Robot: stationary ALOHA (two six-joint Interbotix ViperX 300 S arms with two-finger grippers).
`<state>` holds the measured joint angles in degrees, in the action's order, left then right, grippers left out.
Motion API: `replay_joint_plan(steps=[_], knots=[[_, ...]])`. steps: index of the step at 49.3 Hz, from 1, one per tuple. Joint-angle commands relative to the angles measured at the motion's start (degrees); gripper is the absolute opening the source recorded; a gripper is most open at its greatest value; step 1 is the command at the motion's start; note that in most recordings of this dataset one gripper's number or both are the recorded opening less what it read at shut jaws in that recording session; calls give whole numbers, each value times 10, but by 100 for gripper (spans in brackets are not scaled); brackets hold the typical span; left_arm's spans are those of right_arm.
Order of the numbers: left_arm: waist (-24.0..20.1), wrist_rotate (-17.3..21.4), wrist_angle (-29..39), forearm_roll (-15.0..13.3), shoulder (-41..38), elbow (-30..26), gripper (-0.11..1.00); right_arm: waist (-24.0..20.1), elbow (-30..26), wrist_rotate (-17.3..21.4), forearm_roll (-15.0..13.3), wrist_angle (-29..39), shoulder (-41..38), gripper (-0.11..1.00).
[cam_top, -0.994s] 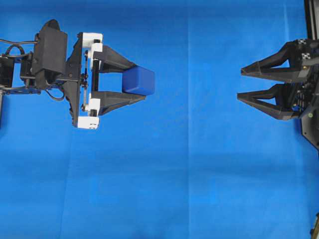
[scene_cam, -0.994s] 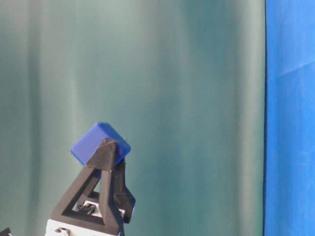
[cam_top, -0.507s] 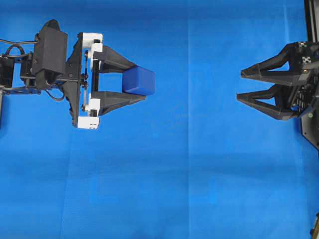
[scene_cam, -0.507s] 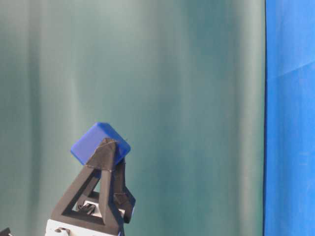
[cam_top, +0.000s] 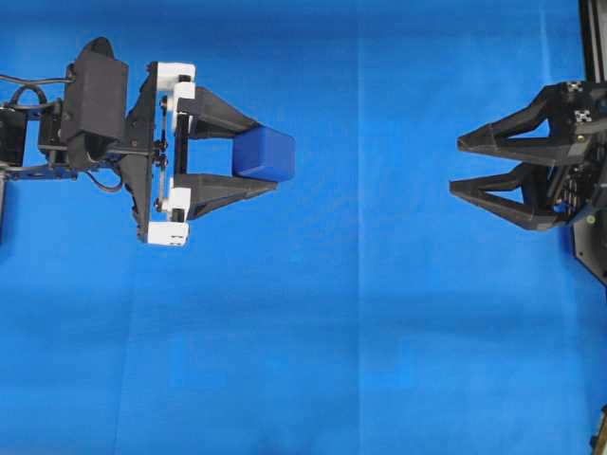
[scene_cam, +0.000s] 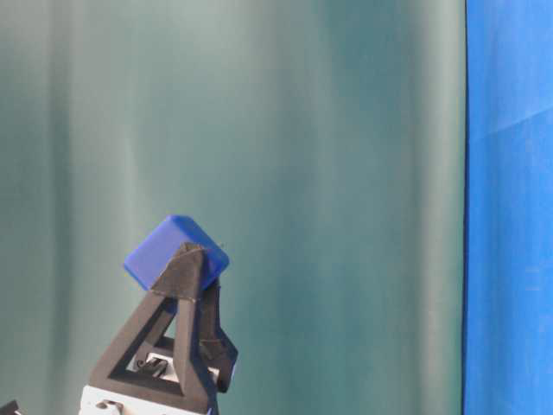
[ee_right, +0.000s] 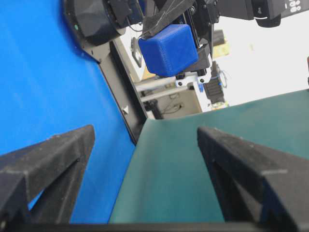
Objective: Handover the blue block to the right arm after grasping it with the left arm, then place it in the designated position.
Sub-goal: 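Move the open right gripper toward the cube held by the left gripper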
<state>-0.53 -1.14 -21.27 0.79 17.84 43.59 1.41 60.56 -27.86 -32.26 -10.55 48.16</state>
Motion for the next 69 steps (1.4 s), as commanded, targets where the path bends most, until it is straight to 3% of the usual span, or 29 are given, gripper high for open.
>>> replay_joint_plan(steps=[1,39,69], knots=[[0,0,-6,0,11,-5,46,-2,-14,2,0,-5,-3,96],[0,0,-6,-1,11,-5,46,-2,-29,-1,-6,-35,-29,96],[1,0,-6,-1,11,-5,46,-2,-194,-1,-89,-43,-237,96]])
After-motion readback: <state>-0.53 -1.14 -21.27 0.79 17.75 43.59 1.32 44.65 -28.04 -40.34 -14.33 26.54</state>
